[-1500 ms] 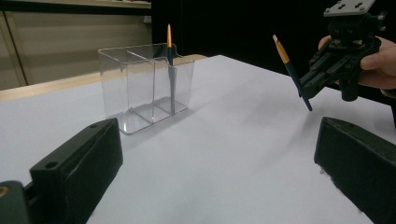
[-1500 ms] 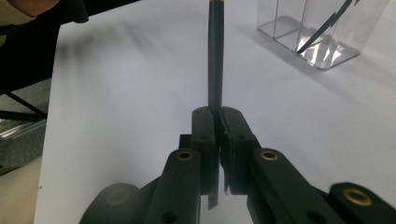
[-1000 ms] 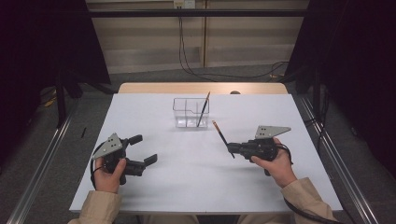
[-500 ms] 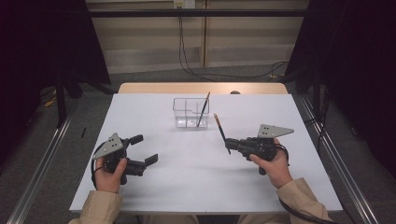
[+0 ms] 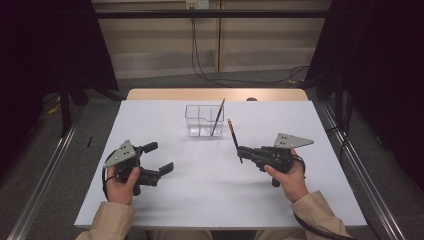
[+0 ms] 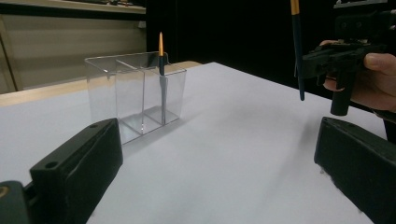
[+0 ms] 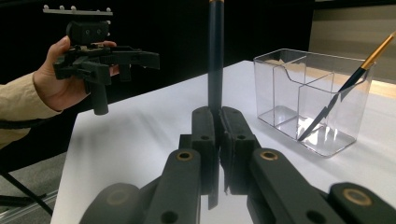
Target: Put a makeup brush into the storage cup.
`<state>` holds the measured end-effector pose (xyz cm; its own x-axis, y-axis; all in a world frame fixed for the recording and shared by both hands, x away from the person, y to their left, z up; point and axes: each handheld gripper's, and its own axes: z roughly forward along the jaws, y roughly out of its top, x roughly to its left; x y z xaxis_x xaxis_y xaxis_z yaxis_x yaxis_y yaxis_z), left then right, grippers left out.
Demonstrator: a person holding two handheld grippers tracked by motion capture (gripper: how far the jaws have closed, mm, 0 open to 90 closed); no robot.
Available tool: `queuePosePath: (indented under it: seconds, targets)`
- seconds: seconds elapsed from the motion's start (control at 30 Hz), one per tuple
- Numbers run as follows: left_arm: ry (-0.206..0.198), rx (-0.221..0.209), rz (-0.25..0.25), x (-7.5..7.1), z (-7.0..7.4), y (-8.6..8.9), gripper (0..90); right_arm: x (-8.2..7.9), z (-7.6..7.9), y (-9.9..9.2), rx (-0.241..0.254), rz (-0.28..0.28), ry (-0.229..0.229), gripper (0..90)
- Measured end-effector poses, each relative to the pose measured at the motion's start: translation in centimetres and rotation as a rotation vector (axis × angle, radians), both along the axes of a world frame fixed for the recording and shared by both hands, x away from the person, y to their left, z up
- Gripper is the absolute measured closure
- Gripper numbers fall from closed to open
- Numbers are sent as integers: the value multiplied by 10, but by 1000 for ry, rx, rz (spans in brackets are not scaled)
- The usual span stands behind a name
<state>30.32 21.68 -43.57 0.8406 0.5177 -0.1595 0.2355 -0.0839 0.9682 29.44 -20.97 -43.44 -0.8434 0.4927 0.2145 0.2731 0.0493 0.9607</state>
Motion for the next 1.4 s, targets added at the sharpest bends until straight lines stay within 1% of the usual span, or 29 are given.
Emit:
queuePosePath:
  seconds: [0.1,0.13,0.27,0.43,0.7,1.03,1.17,1.4]
  targets:
    - [-1,-4,-7,1,0,-3,9,0,1,0,9,1,-5,849]
    - [-2,4,-11,2,1,-4,9,0,1,0,10,-2,-7,849]
    - [4,3,-16,3,0,-7,8,-1,-1,0,30,-6,-2,849]
    - [4,5,-22,5,0,-9,9,-1,-2,2,43,-7,-14,849]
    - [4,2,-27,6,0,-14,9,-1,0,9,36,1,-22,849]
    - [5,10,-28,6,-1,-12,9,1,-1,19,31,25,-25,849]
    - [7,11,-30,6,-1,-13,9,2,0,24,37,37,-29,849]
    - [10,7,-35,6,-1,-14,9,3,0,25,40,39,-26,849]
